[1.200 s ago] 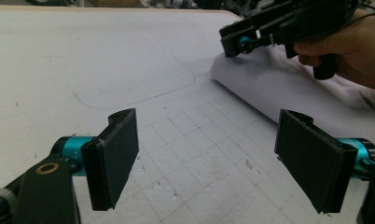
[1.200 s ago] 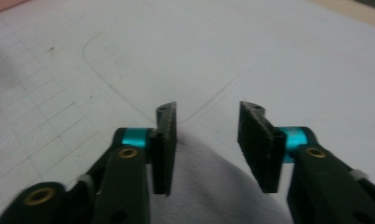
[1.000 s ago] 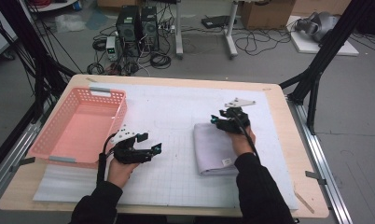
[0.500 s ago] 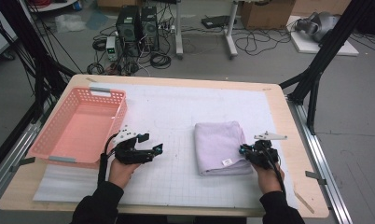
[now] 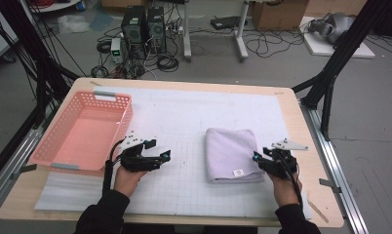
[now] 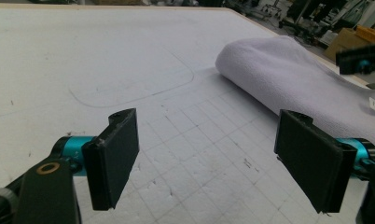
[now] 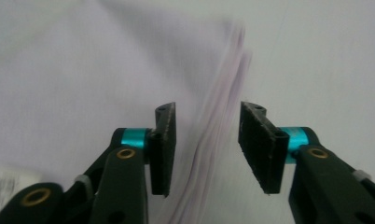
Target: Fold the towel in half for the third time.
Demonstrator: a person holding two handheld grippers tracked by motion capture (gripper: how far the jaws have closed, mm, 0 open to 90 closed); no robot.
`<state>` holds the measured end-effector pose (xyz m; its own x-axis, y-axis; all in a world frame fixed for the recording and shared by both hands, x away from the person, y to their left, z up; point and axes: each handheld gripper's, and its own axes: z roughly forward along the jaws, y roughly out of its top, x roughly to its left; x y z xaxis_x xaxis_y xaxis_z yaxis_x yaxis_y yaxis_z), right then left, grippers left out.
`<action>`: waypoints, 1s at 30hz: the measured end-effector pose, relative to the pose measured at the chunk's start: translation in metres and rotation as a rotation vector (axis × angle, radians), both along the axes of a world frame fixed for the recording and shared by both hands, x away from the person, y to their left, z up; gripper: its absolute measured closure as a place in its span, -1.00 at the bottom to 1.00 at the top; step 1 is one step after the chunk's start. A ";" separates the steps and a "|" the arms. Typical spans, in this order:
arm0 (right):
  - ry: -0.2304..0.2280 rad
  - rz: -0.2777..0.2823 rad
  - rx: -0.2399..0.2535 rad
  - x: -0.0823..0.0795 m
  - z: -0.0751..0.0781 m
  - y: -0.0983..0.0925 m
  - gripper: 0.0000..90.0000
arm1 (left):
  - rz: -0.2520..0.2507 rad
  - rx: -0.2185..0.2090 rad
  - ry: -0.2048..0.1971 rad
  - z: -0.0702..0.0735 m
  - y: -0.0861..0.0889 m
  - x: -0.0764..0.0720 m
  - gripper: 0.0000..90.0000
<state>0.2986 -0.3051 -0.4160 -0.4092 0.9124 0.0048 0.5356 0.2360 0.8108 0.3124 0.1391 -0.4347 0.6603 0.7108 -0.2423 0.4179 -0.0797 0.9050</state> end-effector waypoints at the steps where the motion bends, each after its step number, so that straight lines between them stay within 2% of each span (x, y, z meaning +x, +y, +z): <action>1: -0.033 0.012 0.007 0.009 0.002 0.000 0.25 | -0.001 0.003 0.001 0.000 0.000 0.000 -0.51; 3: -0.031 0.009 0.023 0.029 0.002 0.002 0.24 | -0.004 0.000 -0.002 0.000 -0.001 0.000 -0.50; 6: -0.011 -0.031 0.046 0.055 -0.002 0.007 0.15 | -0.002 -0.003 -0.002 0.000 -0.001 0.001 -0.50; 7: 0.003 -0.049 0.031 0.063 -0.005 0.009 0.14 | 0.000 -0.005 -0.001 0.000 -0.001 0.000 -0.50; 9: 0.029 -0.073 0.007 0.073 -0.013 0.010 0.15 | -0.005 -0.011 0.001 0.000 -0.001 0.000 -0.50; 12: 0.059 -0.100 -0.023 0.078 -0.018 0.006 0.11 | -0.021 -0.021 -0.015 0.002 -0.001 -0.001 -0.48; 13: 0.055 -0.112 -0.026 0.078 -0.018 0.004 0.08 | -0.021 -0.021 -0.021 0.003 -0.002 -0.002 -0.48; 15: 0.042 -0.139 -0.039 0.076 -0.016 0.001 0.06 | -0.014 -0.029 -0.037 0.004 -0.003 -0.003 -0.54; 19: -0.020 -0.131 0.015 0.062 -0.006 -0.006 0.05 | -0.003 -0.044 -0.033 0.005 -0.001 -0.002 -0.63; 24: -0.075 -0.056 0.092 0.030 0.006 -0.019 -0.08 | -0.020 -0.061 -0.053 0.008 0.000 -0.004 -0.62; 25: -0.068 -0.037 0.099 0.023 0.007 -0.020 -0.11 | -0.018 -0.060 -0.057 0.008 0.000 -0.004 -0.62; 27: -0.054 0.017 0.083 0.010 0.005 -0.021 -0.15 | -0.014 -0.061 -0.059 0.008 0.000 -0.005 -0.62; 30: -0.006 0.113 0.002 -0.006 -0.002 -0.016 -0.21 | -0.017 -0.054 -0.049 0.008 -0.001 -0.004 -0.62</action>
